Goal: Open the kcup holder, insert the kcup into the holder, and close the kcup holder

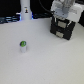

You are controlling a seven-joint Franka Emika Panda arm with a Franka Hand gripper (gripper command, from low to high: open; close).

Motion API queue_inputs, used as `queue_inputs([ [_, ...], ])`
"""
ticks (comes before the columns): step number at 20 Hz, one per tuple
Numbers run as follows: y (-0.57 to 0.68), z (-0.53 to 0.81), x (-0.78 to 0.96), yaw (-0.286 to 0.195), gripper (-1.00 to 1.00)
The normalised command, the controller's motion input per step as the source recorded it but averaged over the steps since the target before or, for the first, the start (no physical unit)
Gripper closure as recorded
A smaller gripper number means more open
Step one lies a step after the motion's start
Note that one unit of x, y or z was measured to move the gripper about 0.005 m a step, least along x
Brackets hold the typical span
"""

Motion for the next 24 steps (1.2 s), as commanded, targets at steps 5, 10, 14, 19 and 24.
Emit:
queue_inputs([
  [5, -0.09, 0.08, 0.51, -0.025, 1.0],
  [10, -0.25, 0.19, 0.94, -0.05, 1.0],
  [14, -0.3, 0.18, 0.98, -0.049, 1.0],
  [19, -0.32, 0.14, 0.98, -0.052, 1.0],
  [24, -0.32, 0.15, 0.97, -0.058, 1.0],
])
